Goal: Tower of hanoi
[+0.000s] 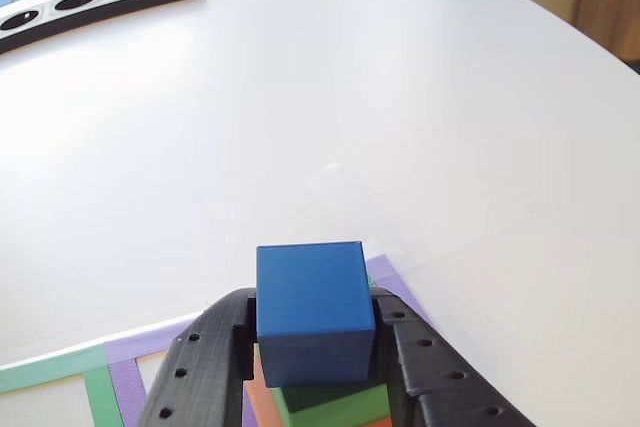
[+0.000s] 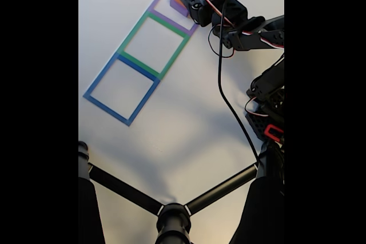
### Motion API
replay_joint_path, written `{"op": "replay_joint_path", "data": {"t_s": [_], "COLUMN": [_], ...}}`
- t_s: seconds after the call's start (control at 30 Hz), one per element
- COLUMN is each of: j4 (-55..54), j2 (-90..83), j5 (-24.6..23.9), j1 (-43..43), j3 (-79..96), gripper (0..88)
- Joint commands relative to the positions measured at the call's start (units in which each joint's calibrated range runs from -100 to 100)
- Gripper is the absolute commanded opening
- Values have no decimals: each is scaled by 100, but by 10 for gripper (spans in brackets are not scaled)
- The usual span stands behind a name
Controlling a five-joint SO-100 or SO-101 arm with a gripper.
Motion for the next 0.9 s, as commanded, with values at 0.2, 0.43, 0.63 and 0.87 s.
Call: {"op": "replay_joint_path", "data": {"t_s": [0.2, 0.43, 0.63, 0.87], "j4": [-166, -141, 522, 2578], "j2": [-362, -459, -987, -2253], "j5": [19, 19, 19, 19], "j1": [-202, -255, -385, -522], "j3": [-3, -3, -149, -603], "gripper": [45, 40, 38, 37]}}
